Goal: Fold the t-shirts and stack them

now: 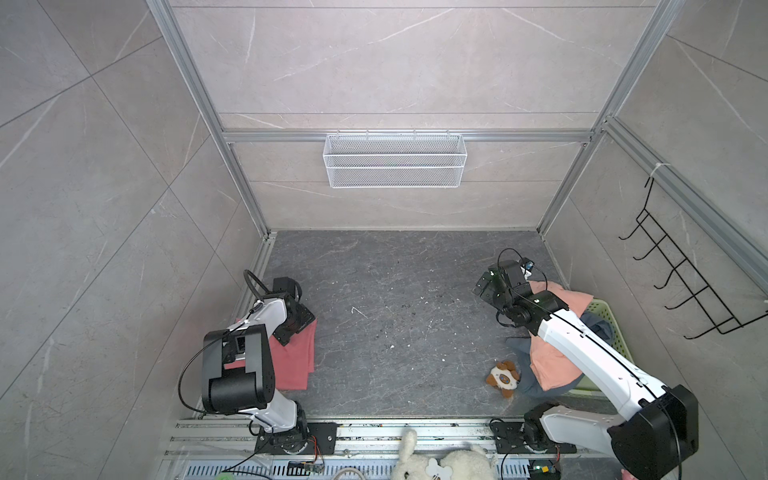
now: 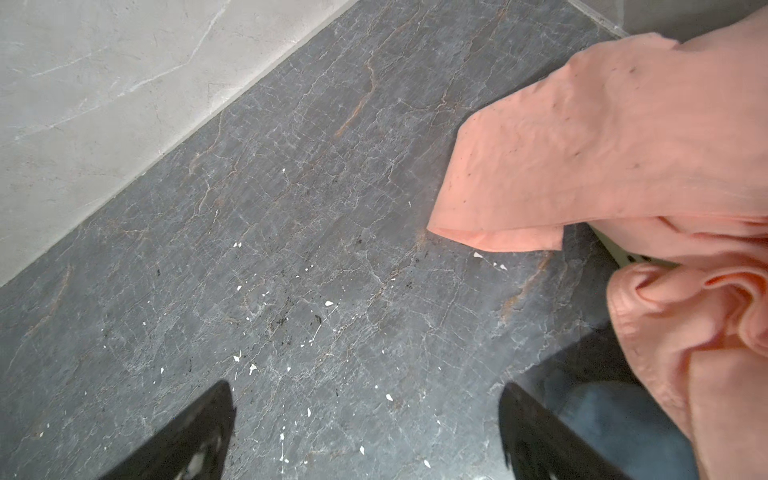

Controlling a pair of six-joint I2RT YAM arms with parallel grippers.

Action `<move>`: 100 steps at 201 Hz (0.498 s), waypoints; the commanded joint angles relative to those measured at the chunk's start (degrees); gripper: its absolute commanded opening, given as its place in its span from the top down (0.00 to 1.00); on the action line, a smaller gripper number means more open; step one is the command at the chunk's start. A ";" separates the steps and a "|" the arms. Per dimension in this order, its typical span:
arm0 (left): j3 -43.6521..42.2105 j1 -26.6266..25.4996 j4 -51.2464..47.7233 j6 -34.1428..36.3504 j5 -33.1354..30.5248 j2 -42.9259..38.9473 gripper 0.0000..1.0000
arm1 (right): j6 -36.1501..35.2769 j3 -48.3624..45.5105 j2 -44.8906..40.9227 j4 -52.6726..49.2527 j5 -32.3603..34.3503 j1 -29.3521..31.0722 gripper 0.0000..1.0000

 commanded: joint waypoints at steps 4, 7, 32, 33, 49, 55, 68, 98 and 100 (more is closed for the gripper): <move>-2.70 0.47 -5.74 -1.37 0.55 0.31 0.21 | -0.73 -1.82 -2.22 -2.43 0.17 -0.27 0.01; -2.61 0.48 -5.65 -1.26 0.60 0.27 0.21 | -0.76 -1.91 -2.37 -2.43 0.21 -0.32 0.01; -0.89 0.51 -4.94 0.34 1.32 -0.29 0.21 | -0.52 -2.08 -2.53 -2.46 0.00 -0.29 0.01; -0.77 0.51 -4.89 0.38 1.32 -0.37 0.21 | -0.53 -2.09 -2.47 -2.45 0.02 -0.24 0.01; 0.66 0.48 -4.63 1.81 1.43 -1.45 0.20 | -0.54 -2.01 -2.41 -2.26 0.04 -0.29 0.01; 1.36 0.55 -4.76 2.39 1.53 -1.93 0.20 | -0.54 -2.01 -2.41 -2.19 0.00 -0.24 0.01; 2.85 0.50 -4.89 4.02 1.65 -3.07 0.20 | -0.63 -1.97 -2.41 -2.04 0.02 -0.24 0.01; 7.01 0.43 -5.18 9.31 2.57 -7.64 0.19 | -1.11 -1.58 -2.09 -2.25 0.54 -0.37 0.01; 7.35 0.49 -5.18 9.63 2.65 -7.95 0.19 | -1.08 -1.55 -2.13 -2.25 0.63 -0.35 0.01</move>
